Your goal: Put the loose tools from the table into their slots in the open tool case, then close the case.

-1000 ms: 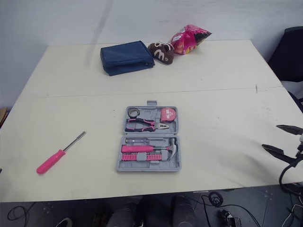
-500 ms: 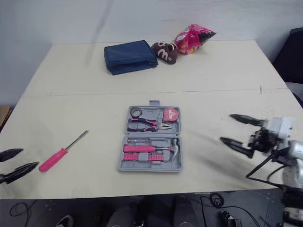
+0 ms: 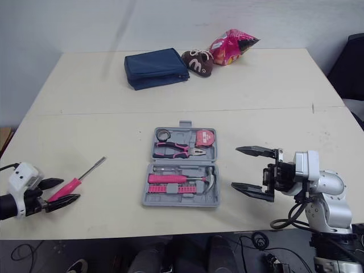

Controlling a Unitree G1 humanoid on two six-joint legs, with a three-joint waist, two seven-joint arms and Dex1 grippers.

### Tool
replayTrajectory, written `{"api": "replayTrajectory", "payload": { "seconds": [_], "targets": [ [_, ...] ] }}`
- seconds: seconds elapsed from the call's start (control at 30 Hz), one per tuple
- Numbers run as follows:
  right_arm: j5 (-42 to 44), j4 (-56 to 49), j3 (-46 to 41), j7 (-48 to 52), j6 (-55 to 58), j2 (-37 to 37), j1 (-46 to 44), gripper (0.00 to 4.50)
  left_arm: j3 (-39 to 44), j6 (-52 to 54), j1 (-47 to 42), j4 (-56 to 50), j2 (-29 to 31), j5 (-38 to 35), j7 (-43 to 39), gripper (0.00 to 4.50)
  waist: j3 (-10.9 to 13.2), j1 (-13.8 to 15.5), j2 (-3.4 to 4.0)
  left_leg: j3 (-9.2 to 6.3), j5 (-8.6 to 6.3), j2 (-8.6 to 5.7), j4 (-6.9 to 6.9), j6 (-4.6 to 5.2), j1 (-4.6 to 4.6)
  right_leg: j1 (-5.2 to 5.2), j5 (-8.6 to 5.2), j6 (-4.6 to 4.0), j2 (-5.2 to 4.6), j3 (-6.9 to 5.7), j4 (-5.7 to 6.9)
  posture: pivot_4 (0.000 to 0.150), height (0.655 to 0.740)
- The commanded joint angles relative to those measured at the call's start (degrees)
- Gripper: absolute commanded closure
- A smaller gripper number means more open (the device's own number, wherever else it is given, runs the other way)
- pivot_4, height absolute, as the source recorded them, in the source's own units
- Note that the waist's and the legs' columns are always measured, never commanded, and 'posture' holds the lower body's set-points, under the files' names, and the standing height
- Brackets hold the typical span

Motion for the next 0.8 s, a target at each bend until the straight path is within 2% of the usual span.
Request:
{"api": "replayTrajectory", "payload": {
  "seconds": [0.03,0.1,0.33,0.47,0.57,0.63,0.8],
  "targets": [
    [0.05,-0.51,-0.71,0.58,-0.82,-0.10,0.33,0.02,-1.20,0.46,-0.36,-1.41,-1.52,-0.14,0.57,0.26,0.00,0.06,0.02,0.00,0.01,0.00,0.00,0.01,0.00,0.00,0.00,0.00,0.00,0.00,0.01,0.150,0.7400],
    [-0.04,-0.46,-0.78,0.79,-1.00,-0.15,0.61,0.00,-1.60,1.27,0.09,-2.07,-1.46,0.03,0.47,0.82,0.00,0.25,0.02,-0.01,0.02,0.00,0.00,0.02,0.00,0.00,0.00,0.00,-0.01,-0.02,0.02,0.150,0.7400],
    [-0.24,-1.13,-1.33,0.65,-1.22,-0.34,1.68,0.00,-0.99,5.37,4.28,-4.02,0.49,1.13,0.91,3.94,-0.02,-0.05,0.04,0.01,0.01,-0.05,0.01,0.05,0.01,0.02,0.00,0.00,-0.03,0.02,0.00,0.150,0.7400],
    [-0.38,-1.29,-1.55,0.56,-1.30,-0.55,2.03,0.00,-0.61,2.45,3.69,-4.46,0.02,1.97,1.39,3.96,-0.03,-0.10,0.06,0.03,0.00,-0.03,0.01,0.04,0.04,0.01,0.00,0.00,-0.01,0.05,0.02,0.150,0.7400],
    [-0.61,-1.14,-2.26,0.04,-1.30,-1.29,1.81,0.00,1.54,-5.19,-1.22,-9.03,-2.89,-2.48,-1.02,3.96,-0.01,0.02,0.07,0.03,0.00,-0.03,0.01,0.04,0.02,0.00,0.00,0.00,-0.03,0.05,0.01,0.150,0.7400],
    [-0.45,-0.73,-3.02,0.11,-1.15,-2.08,1.78,0.00,1.50,-7.05,-2.76,-12.36,-2.48,-3.41,-3.16,3.96,0.00,0.48,-0.23,-0.03,0.01,-0.03,0.07,0.04,-0.07,-0.01,0.00,0.00,-0.04,-0.03,0.00,0.150,0.7400],
    [-1.13,1.95,-3.97,2.77,-2.85,-4.25,2.71,0.00,-4.80,-5.41,-10.99,-22.31,0.84,-7.69,-7.99,3.96,-0.01,1.38,-0.29,-0.04,0.01,-0.05,0.10,0.04,-0.08,0.02,0.00,0.00,-0.04,-0.04,-0.03,0.150,0.7400]
  ]
}}
